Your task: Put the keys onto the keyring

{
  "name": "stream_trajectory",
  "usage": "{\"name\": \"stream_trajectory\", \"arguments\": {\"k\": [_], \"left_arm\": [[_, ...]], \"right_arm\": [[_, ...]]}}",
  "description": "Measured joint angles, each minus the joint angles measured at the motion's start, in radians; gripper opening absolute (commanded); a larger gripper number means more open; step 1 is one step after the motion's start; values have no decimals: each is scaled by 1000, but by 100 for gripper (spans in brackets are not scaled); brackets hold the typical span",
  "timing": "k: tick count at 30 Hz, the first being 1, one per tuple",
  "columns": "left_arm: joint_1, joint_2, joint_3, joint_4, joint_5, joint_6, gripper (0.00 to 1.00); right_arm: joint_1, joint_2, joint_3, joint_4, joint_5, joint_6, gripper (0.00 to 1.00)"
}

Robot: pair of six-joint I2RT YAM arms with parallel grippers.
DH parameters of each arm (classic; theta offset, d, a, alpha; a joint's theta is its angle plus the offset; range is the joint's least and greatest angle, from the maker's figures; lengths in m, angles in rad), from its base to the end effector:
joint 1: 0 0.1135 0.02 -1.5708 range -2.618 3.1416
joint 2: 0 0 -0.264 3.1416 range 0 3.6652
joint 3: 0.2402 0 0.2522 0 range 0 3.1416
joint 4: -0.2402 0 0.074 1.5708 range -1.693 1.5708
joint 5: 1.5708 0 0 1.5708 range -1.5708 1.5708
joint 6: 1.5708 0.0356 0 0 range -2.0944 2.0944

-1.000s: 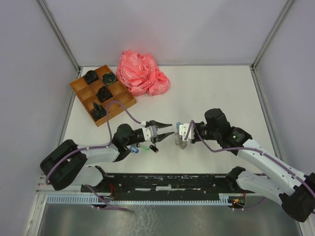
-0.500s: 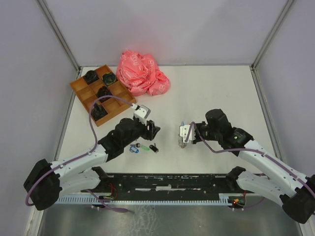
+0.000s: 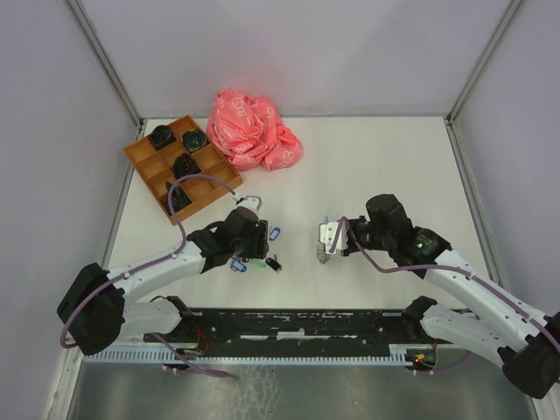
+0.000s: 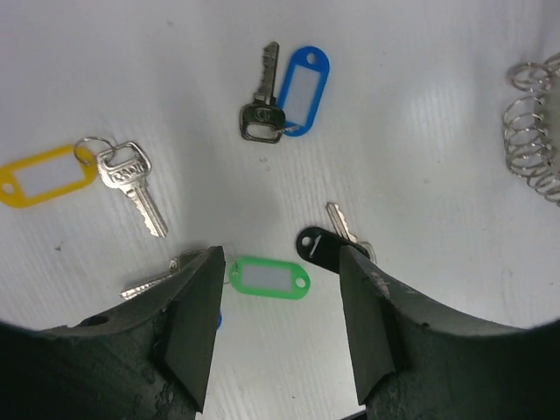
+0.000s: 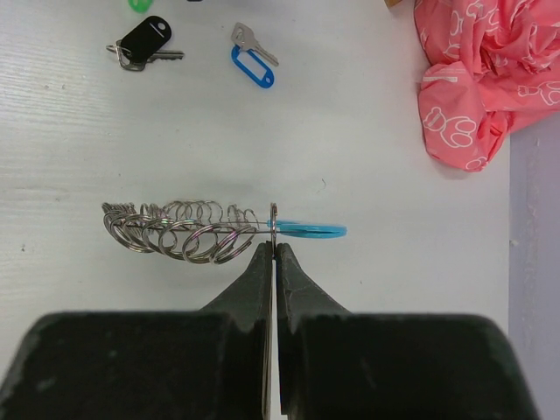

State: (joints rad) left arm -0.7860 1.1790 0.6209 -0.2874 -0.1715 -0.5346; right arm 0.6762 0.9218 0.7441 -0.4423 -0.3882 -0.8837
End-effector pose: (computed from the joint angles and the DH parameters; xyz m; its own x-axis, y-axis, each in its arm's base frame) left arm 0.1676 -0.1592 0.1970 -0.7695 0.0600 -0.6359 0.2616 0.9378 -0.2281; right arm 0.1469 0.1352 0.2774 0.3461 -0.6397 -0.6863 -0.8702 0.0545 -0.4897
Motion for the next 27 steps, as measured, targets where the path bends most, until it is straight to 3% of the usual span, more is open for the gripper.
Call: {"name": "stream_trajectory", "arguments": {"k": [9,21,27], "left_arm": [[135,72,64,-37,17,0,56],[158,316,206,31,163,26,46],[150,340,224,26,201,6,44]], "right_arm": [[0,-21,0,0,0,2,1],[3,-23,0,1,-4,8,1],[3,-27,-2,1,-3,8,1]]}}
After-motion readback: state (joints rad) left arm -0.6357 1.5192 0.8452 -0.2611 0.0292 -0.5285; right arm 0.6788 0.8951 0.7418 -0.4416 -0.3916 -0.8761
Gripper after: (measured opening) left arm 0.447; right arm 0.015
